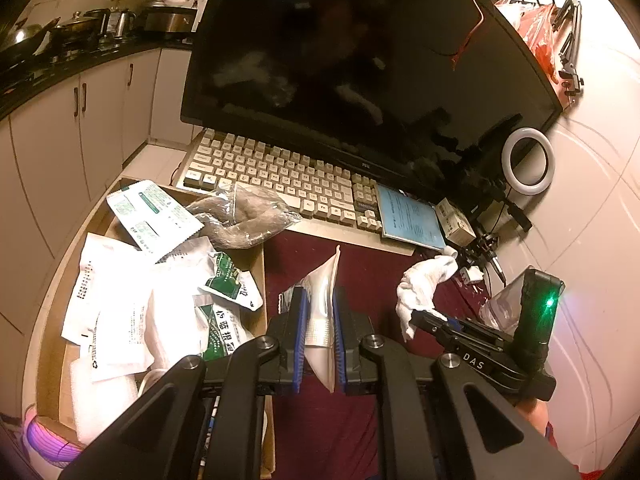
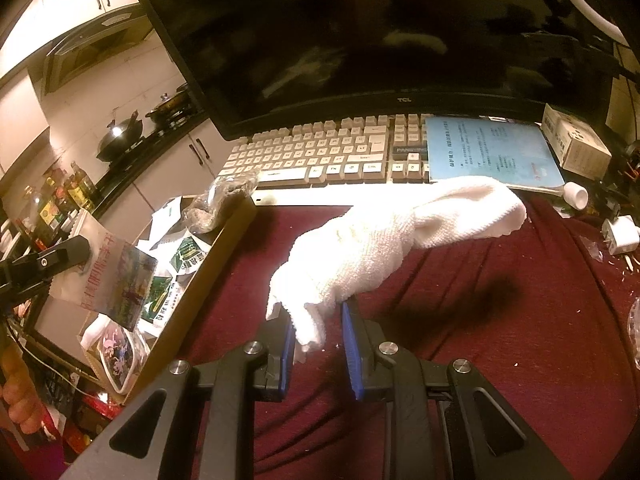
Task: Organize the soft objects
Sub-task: 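Lift the wipe packet and towel and carry both toward the tray, then lower the wipe packet and towel into the tray and open both grippers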
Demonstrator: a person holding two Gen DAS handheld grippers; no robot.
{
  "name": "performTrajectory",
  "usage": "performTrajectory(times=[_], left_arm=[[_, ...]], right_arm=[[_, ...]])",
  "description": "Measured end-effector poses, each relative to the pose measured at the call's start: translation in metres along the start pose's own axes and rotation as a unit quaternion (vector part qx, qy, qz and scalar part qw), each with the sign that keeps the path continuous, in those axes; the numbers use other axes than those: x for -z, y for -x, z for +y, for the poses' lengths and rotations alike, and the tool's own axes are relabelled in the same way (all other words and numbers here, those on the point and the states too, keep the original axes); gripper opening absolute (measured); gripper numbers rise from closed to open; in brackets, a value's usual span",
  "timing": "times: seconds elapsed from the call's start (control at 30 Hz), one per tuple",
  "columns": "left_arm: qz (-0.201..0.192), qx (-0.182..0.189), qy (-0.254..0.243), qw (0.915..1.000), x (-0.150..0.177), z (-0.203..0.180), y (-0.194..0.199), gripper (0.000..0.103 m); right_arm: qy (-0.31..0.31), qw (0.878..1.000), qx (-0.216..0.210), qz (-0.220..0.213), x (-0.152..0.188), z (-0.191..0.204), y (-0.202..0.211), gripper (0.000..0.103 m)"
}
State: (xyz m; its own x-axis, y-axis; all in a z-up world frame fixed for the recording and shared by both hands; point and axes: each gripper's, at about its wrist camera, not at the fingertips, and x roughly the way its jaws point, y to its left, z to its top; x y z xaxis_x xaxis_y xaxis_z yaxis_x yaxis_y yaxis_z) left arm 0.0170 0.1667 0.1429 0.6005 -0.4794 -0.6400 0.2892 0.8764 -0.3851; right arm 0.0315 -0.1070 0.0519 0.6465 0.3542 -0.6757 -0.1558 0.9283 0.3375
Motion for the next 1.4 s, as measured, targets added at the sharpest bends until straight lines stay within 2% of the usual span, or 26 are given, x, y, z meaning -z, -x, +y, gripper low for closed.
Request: performTrajectory(times=[0.43,0.93,1.13,1.4], left_arm=[[-0.02,-0.014,0.013,0.9996,-0.003,0.017,0.024,0.012],[-0.015,-0.04,0.021,0.9989,-0.004,0.035,0.022,0.012],[-0.012,-0.064,0.028,0.9975,-0.004,0.05,0.019,0.012],[-0.012,-0.089,0.03,0.9955,-0.004,0.065,0.017,0.012]], right_arm=[[0.015,1.0,-0.01,0.0,0.0,0.015,-0.002,0.024],[0.032,0.999,-0.022,0.004,-0.004,0.035,-0.007,0.024],[0.06,0.998,-0.032,0.007,-0.011,0.059,-0.013,0.024],[0.129,0.99,-0.06,0.017,-0.023,0.112,-0.031,0.024]])
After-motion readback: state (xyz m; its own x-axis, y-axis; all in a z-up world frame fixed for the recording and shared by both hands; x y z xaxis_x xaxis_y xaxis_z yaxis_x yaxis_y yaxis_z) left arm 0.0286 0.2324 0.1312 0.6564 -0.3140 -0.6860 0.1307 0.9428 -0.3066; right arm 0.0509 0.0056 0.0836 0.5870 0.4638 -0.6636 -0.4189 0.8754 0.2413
